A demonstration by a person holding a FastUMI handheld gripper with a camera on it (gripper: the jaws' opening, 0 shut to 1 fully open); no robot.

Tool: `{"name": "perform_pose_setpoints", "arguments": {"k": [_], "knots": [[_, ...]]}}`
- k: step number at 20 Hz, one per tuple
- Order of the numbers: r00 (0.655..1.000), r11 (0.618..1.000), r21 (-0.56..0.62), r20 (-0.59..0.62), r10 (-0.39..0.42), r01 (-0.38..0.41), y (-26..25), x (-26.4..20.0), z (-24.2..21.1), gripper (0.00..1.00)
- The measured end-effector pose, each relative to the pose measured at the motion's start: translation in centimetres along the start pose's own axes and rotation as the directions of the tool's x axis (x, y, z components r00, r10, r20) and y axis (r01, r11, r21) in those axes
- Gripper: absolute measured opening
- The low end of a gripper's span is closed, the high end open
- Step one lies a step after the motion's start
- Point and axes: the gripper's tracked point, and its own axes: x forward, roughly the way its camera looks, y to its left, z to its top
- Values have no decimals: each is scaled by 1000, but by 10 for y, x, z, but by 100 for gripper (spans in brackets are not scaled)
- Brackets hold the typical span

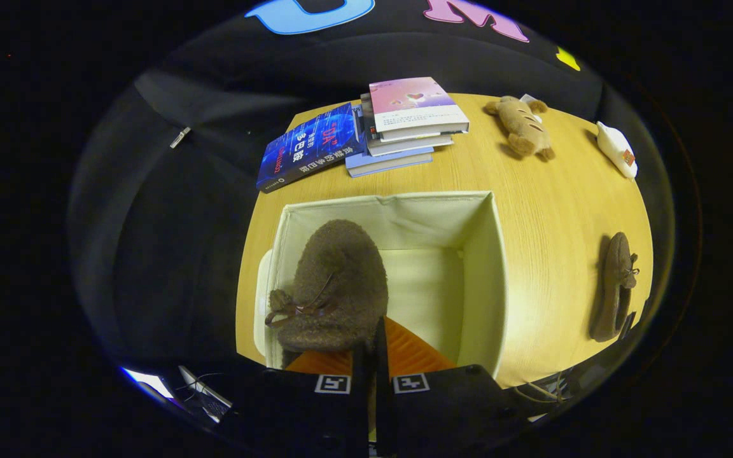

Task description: Open the storage box then place both shoes into the box .Put the left shoe in first, then the right shoe, with the right side of both shoes facing outward in a uniform manner.

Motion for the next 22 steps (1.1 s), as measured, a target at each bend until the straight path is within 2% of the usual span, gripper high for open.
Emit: {"name": "perform_pose_setpoints", "arguments": {"k": [1, 2, 4, 6, 9, 15, 18, 22], "knots": [[999, 999, 10, -15, 38, -37, 9, 1, -3, 12], [997, 998, 16, -29, 66, -65, 14, -1, -5, 20], [992, 993, 25, -42, 117, -116, 23, -5, -6, 25], [990, 990, 17, -45, 137, -136, 23, -12, -5, 37], [987, 988, 9, -37, 157, -157, 19, -23, -7, 48], [978, 978, -1, -1, 209, -209, -11, -68, -9, 85], [979, 981, -22, 60, 194, -193, -53, -95, -5, 97], [984, 995, -18, 149, 101, -100, -141, -126, -6, 98]]}}
